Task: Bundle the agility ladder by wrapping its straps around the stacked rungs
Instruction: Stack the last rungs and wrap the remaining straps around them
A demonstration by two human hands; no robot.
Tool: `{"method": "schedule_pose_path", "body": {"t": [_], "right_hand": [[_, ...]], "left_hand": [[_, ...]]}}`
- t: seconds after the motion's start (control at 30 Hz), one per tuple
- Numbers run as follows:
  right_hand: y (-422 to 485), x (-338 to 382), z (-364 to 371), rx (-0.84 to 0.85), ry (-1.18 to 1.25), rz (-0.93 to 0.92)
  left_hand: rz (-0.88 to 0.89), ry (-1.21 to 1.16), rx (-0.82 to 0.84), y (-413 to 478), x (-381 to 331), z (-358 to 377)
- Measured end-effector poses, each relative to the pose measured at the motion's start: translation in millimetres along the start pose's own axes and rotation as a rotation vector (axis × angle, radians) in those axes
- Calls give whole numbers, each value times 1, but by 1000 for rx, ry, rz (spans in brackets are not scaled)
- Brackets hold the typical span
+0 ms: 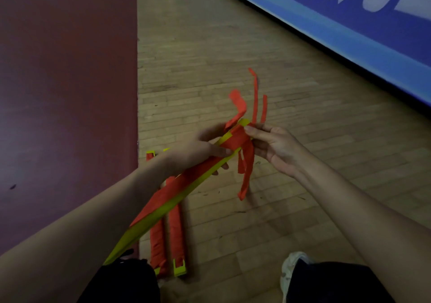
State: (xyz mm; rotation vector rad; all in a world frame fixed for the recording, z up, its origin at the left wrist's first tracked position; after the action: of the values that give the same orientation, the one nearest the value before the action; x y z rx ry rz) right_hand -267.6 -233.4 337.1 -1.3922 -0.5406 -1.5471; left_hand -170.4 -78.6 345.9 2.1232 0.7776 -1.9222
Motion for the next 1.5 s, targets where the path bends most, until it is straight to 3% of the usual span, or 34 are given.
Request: {"method": "schedule_pose_path", "body": {"t": [0.27, 0.43, 0.63, 0.7, 0.87, 1.07, 1.23, 1.3, 1.4, 1.43, 1.5], "right_hand": [[-2, -7, 6, 3, 72, 99], [2, -7, 1, -5, -63, 100], [12, 10, -13, -90, -80, -129], [12, 17, -18, -18, -149, -170], [3, 4, -18, 275, -267, 39], [10, 1, -30, 76, -123, 91], [8, -22, -25, 137, -151, 244], [14, -27, -20, 26, -226, 176], [15, -17, -16, -314, -612, -224], [12, -13, -14, -327, -635, -352], [2, -9, -5, -140, -578, -397]], "left_hand": [[9, 40, 29, -1, 6, -3], [30, 43, 42, -2, 4, -1], [53, 78, 78, 2, 1, 1], [65, 111, 129, 1, -1, 6], [92, 231, 238, -1, -2, 14], [76, 197, 190, -1, -3, 4], [99, 120, 59, 3, -10, -8], [82, 114, 48, 4, -10, -11], [57, 147, 28, 2, -9, -12], [46, 161, 8, 3, -8, -13], [21, 176, -43, 6, -6, -15]]}}
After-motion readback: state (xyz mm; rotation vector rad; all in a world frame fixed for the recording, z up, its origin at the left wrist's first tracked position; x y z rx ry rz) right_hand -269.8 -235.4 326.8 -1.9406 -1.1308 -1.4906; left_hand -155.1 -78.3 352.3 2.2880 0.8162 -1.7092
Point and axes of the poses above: each hand's wrist, its own y-axis towards the middle knuckle, its own z-axis out of the palm, x = y × z, the point moved 2 cm from there along y, towards the middle knuckle, and after that the axes turned 3 degrees about -x, right-handed, at the moved point
